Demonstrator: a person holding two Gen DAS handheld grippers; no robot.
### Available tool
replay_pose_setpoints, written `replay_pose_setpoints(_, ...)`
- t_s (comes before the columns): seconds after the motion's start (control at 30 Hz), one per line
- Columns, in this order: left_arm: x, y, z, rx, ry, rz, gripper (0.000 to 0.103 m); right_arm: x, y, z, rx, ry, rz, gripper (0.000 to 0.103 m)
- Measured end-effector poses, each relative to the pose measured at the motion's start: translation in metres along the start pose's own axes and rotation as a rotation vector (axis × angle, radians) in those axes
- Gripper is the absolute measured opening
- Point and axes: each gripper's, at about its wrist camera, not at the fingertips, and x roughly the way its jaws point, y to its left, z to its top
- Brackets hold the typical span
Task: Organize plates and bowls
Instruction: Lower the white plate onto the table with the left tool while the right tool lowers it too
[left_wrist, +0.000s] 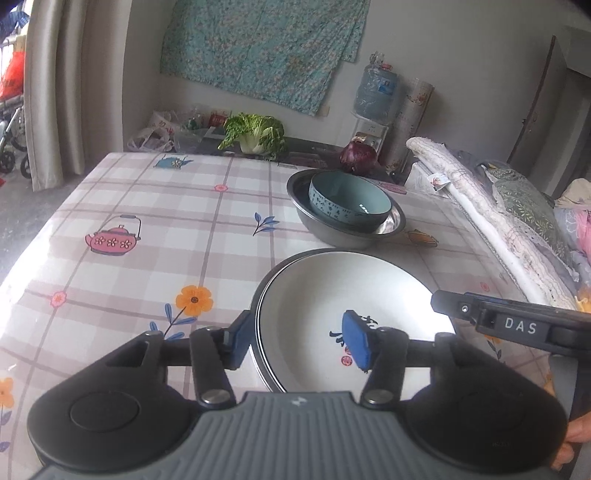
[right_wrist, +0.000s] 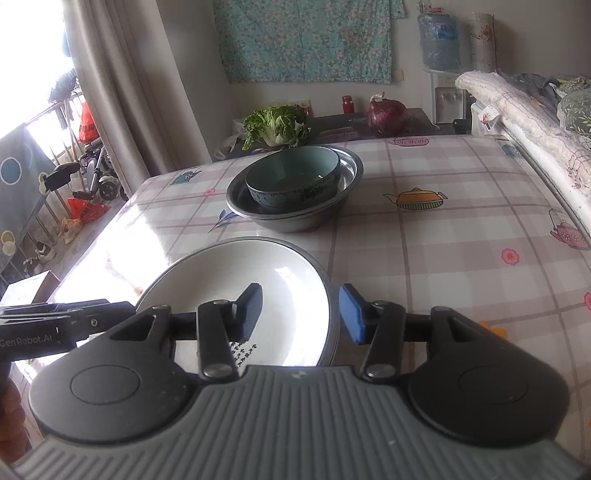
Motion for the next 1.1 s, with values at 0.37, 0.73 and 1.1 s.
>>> replay_pose_setpoints(0.37,0.000,-0.009,-0.004,0.034,0.018,0.029,0.073,-0.012,-0.004,-0.007,0.023,-0.001,0.005,0.061)
replay_pose_setpoints(0.73,-0.001,-0.020,-0.010,0.064,0.039,0.037,0.085,-0.022,-0.007,-0.012,0.031,-0.001,0.012,0.074)
replay_pose_setpoints(1.1,-0.003,-0.037,-0.012,0.113,0.027,0.067,0.098,-0.036,-0.023,-0.020,0.060,-0.010,0.006,0.086)
